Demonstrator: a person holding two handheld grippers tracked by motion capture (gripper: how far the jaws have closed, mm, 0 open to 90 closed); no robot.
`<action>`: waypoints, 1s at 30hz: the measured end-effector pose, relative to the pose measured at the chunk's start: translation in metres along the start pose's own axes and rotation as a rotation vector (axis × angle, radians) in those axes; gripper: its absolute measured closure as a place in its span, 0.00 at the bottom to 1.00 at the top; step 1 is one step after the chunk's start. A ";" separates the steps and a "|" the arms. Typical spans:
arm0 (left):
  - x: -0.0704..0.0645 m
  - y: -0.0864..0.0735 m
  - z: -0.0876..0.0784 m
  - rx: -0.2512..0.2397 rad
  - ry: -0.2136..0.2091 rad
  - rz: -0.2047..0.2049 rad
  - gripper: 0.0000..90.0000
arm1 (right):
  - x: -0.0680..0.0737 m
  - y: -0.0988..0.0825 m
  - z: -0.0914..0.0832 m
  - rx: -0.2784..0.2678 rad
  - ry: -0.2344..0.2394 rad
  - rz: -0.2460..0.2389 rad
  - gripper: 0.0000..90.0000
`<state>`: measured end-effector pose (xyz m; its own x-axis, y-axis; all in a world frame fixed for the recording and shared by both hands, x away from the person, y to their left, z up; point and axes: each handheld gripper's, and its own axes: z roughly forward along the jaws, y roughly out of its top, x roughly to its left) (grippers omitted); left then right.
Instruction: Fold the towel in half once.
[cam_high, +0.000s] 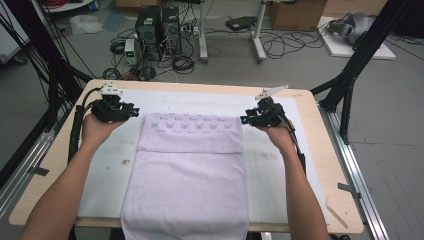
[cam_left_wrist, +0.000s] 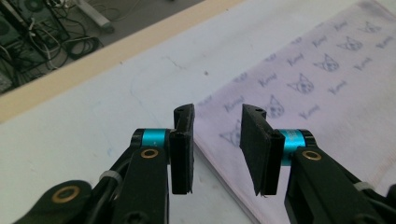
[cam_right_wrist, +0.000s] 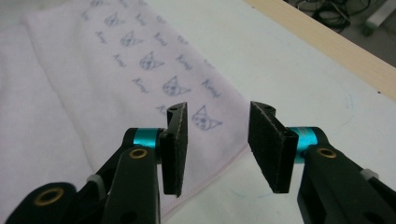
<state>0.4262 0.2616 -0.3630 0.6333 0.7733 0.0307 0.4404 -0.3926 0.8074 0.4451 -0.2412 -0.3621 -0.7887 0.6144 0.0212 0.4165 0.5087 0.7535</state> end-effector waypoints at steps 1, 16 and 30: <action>-0.002 -0.006 0.000 -0.005 -0.010 0.003 0.72 | 0.003 -0.004 0.000 0.000 0.010 -0.001 0.65; -0.036 -0.064 0.019 0.013 -0.260 0.053 0.76 | 0.035 -0.068 0.018 0.007 0.102 0.001 0.71; -0.045 -0.071 0.029 0.105 -0.206 0.080 0.96 | 0.045 -0.071 0.038 0.070 0.112 -0.025 0.95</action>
<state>0.3850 0.2402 -0.4387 0.7804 0.6242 -0.0371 0.4404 -0.5066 0.7412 0.3976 -0.2268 -0.4395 -0.8433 0.5316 0.0788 0.4233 0.5667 0.7069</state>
